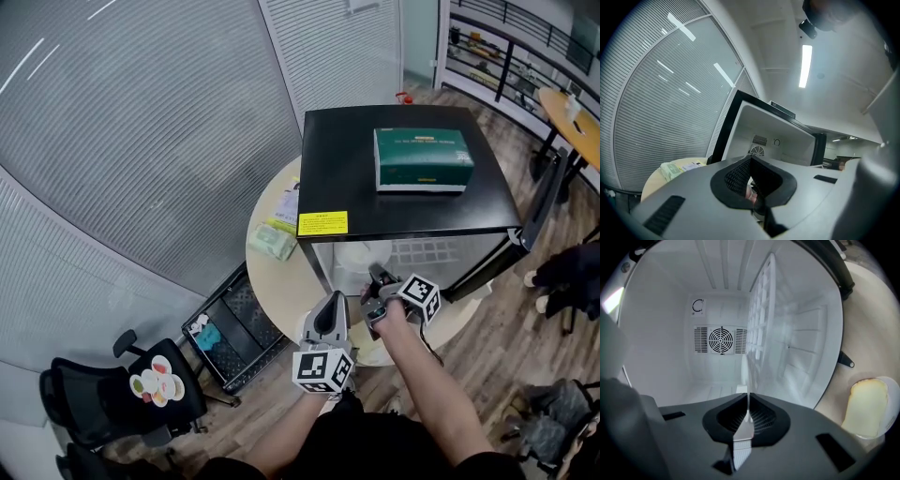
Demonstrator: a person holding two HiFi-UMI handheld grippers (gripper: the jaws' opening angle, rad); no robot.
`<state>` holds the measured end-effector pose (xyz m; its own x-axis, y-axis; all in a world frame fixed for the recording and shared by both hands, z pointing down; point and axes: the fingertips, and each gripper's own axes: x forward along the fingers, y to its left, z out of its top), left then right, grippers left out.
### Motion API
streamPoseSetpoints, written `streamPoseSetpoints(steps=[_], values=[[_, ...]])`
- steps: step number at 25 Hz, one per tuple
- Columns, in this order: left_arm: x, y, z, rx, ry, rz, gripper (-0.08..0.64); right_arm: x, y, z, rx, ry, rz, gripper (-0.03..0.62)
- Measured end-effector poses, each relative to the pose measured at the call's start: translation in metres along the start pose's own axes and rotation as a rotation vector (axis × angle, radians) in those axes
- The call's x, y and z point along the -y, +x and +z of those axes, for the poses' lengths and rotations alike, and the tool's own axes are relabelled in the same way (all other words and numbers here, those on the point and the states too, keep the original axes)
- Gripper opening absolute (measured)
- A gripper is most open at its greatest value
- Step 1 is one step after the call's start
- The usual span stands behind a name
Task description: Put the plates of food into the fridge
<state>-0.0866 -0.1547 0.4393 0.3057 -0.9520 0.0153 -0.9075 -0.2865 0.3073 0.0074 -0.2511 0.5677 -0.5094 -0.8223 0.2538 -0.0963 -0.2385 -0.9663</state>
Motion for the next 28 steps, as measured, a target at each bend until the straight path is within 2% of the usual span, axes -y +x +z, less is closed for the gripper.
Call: streamPoseSetpoints(steps=[5, 9, 11, 16, 19, 22, 24, 25, 26, 28], values=[[0.002, -0.004, -0.002, -0.003, -0.003, 0.000, 0.003, 0.002, 0.002, -0.005, -0.014, 0.027, 0.023, 0.024], [0.003, -0.007, -0.005, -0.008, -0.003, -0.002, 0.004, 0.001, -0.001, -0.001, 0.012, 0.029, 0.026, 0.104], [0.003, -0.009, -0.006, -0.011, -0.004, -0.002, 0.004, 0.003, -0.003, 0.002, 0.025, 0.035, 0.022, 0.124], [0.005, -0.011, -0.007, -0.012, -0.001, -0.003, 0.003, 0.006, -0.014, 0.003, 0.026, 0.039, 0.027, 0.127], [0.009, -0.014, -0.007, -0.006, 0.003, -0.005, 0.003, 0.003, -0.030, 0.000, 0.011, -0.017, 0.049, 0.126], [0.018, -0.020, -0.008, -0.002, 0.009, -0.008, 0.003, -0.013, -0.058, -0.007, -0.015, -0.183, 0.090, 0.110], [0.026, -0.027, -0.010, 0.001, 0.012, -0.006, 0.004, -0.023, -0.083, -0.011, -0.019, -0.332, 0.104, 0.030], [0.030, -0.032, -0.011, 0.003, 0.013, -0.004, 0.003, -0.027, -0.097, -0.011, -0.014, -0.431, 0.104, 0.020], [0.036, -0.037, -0.012, 0.004, 0.015, -0.003, 0.003, -0.029, -0.112, -0.011, -0.004, -0.568, 0.096, 0.013], [0.049, -0.048, -0.014, 0.008, 0.019, -0.001, 0.003, -0.031, -0.144, -0.011, 0.037, -0.951, 0.053, 0.009]])
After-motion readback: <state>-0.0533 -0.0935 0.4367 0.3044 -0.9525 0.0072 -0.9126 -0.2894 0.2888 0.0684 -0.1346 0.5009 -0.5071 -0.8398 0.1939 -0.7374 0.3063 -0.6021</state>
